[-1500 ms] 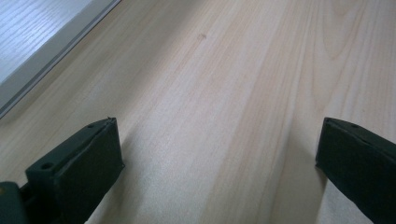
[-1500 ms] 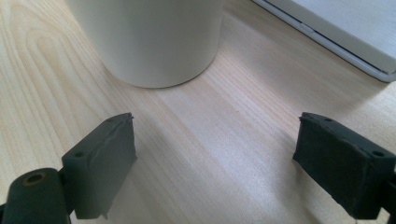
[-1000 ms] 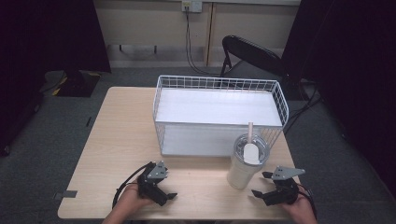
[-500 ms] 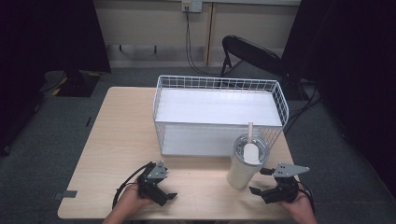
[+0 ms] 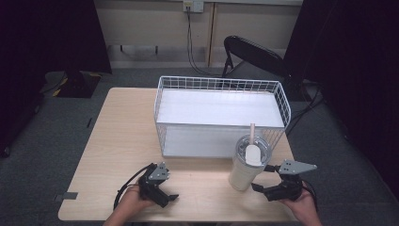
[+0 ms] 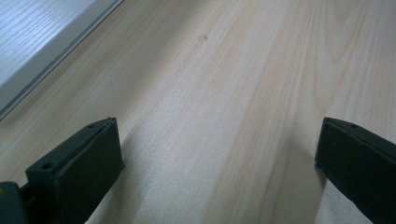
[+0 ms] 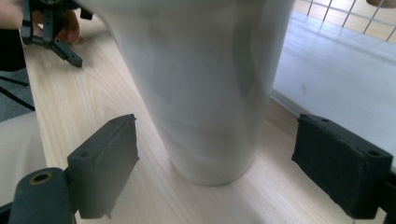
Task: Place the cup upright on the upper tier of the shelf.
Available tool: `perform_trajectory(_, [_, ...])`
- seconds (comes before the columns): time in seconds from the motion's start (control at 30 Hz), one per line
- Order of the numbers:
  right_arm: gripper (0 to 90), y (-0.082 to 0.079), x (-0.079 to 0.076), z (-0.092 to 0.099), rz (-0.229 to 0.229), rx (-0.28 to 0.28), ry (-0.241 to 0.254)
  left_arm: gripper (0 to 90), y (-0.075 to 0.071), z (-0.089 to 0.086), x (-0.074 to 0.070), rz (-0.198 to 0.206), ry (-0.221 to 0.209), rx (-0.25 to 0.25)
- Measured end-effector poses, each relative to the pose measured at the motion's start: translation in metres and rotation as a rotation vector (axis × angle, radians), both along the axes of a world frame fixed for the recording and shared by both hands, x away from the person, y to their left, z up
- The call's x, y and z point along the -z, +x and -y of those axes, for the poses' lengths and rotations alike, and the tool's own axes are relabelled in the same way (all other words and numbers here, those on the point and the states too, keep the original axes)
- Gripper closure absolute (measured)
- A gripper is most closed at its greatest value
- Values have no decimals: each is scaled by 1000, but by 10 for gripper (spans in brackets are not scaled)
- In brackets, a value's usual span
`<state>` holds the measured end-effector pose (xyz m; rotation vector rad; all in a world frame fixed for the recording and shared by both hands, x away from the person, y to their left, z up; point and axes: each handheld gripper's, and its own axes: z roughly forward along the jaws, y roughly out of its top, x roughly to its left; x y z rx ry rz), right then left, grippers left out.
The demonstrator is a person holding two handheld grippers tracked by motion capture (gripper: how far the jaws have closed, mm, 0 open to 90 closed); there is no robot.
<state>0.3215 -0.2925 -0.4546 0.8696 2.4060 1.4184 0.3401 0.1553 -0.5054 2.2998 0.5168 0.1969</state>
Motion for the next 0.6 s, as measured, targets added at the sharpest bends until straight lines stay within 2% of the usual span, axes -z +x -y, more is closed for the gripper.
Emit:
perform_trajectory(0.13, [131, 3, -4, -1, -1, -7, 9, 0, 0, 0, 0, 0, 0, 0])
perform_trajectory(0.3, [130, 4, -6, -7, 6, -27, -17, 0, 0, 0, 0, 0, 0, 0])
perform_trajectory(0.4, [129, 6, -8, -10, 20, -28, -8, 0, 0, 0, 0, 0, 0, 0])
perform_trajectory(0.5, [126, 10, -9, -12, 18, -25, 28, 0, 0, 0, 0, 0, 0, 0])
perform_trajectory(0.6, [126, 11, -10, -16, 35, -36, 30, 0, 0, 0, 0, 0, 0, 0])
